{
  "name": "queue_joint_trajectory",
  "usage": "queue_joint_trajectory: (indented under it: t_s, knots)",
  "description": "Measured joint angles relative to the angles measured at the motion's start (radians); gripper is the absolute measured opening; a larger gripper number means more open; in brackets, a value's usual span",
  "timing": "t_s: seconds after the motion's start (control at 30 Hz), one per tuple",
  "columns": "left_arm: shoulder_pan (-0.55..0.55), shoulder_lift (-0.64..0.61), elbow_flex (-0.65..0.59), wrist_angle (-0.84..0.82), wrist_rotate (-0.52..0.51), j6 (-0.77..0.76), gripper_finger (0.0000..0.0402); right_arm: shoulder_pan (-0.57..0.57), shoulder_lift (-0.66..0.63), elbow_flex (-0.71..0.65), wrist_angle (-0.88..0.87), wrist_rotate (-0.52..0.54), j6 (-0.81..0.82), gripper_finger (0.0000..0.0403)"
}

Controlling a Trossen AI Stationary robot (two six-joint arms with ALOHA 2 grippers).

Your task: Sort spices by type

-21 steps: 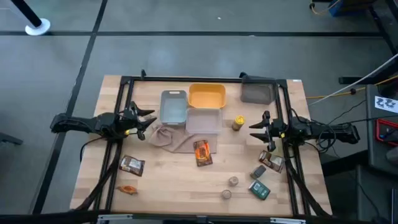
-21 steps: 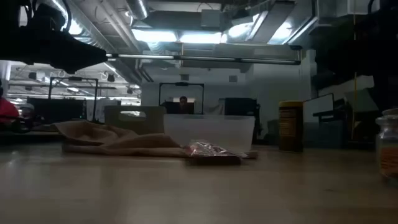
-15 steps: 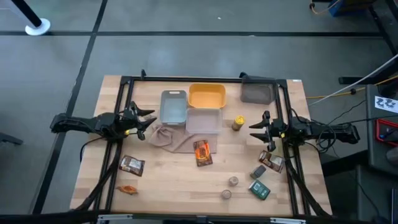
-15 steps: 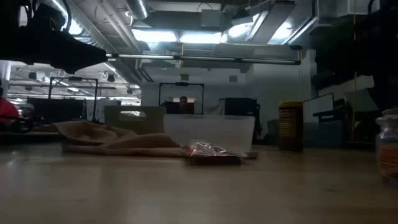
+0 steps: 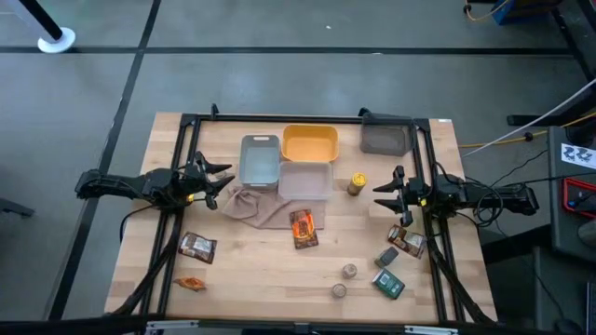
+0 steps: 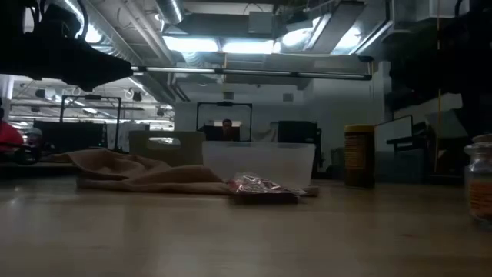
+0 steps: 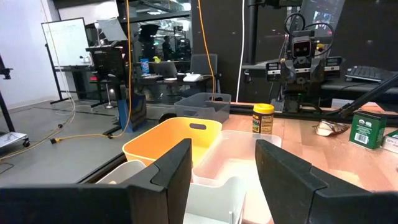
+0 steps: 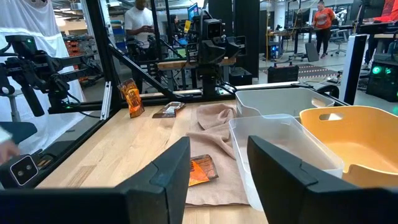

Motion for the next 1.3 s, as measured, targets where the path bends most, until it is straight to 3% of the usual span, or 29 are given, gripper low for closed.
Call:
queue_joint_trajectory:
  t_s: [1.3]
  knots:
    - [0.0,0.0,0.0,0.039,-0.001,-0.049,0.0162,0.0,0.0,0.0,0.001,0.0,0.0,0.016]
